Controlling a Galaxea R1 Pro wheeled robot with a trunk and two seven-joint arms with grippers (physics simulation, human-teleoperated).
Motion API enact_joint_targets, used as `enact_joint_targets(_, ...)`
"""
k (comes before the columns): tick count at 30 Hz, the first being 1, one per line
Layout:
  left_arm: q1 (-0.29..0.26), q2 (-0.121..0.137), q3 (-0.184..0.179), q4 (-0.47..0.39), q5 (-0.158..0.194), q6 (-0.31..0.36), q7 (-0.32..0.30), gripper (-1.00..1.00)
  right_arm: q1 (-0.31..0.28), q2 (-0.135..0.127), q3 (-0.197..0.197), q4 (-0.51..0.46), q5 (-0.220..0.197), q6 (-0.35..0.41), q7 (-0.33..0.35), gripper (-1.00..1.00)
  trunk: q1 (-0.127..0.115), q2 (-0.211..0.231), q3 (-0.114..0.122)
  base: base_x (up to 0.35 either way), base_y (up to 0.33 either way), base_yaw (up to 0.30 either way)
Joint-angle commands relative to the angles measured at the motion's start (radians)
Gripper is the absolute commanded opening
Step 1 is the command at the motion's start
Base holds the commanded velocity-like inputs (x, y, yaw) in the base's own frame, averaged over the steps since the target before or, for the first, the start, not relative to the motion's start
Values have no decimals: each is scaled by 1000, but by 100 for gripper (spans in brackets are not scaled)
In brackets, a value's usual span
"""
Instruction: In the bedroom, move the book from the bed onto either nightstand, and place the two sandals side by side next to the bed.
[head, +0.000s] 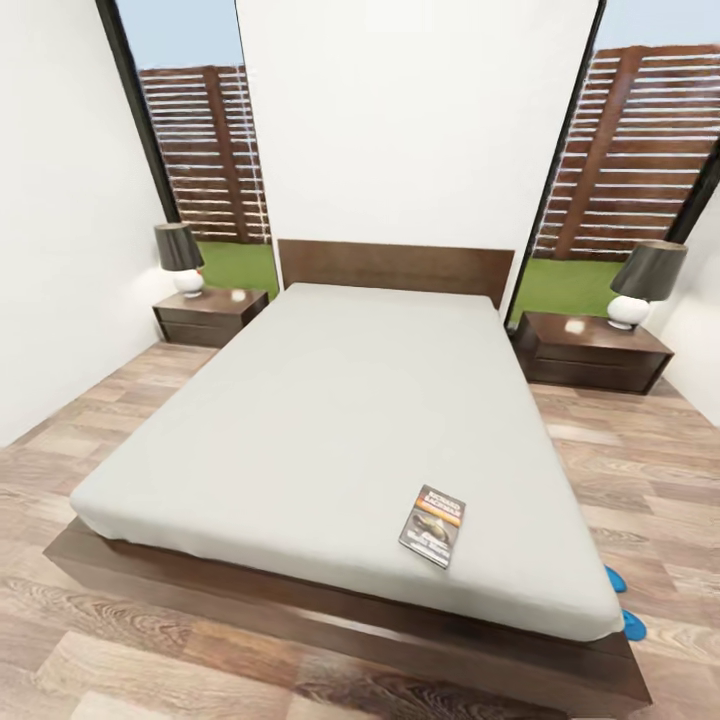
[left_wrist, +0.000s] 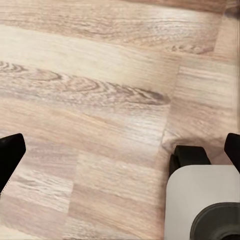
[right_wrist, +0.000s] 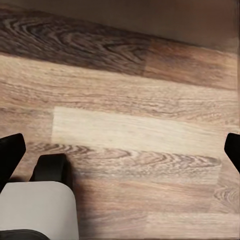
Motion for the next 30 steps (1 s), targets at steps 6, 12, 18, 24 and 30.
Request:
enact_joint_targets(6,0,0,-9,0,7,-3,2,100,-1,0,-9,2,10,-3,2,100,0,0,1,0,0,-295)
enact_joint_targets(12,0,-4,-9,0,7,-2,2,100,-1,1,-9,2,10,-3,2,100,0,0,4,0,-29,-294)
enact_joint_targets(18,0,-6,-9,0,8,-3,2,100,-1,1,-9,1,10,-3,2,100,0,0,7,0,-143,-279)
enact_joint_targets(24,0,-6,-9,0,8,-3,2,100,-1,1,-9,1,12,-3,2,100,0,0,8,0,-137,-127)
enact_joint_targets(30,0,-6,-9,0,8,-2,2,100,-1,1,-9,1,12,-3,2,100,0,0,10,0,-46,-46)
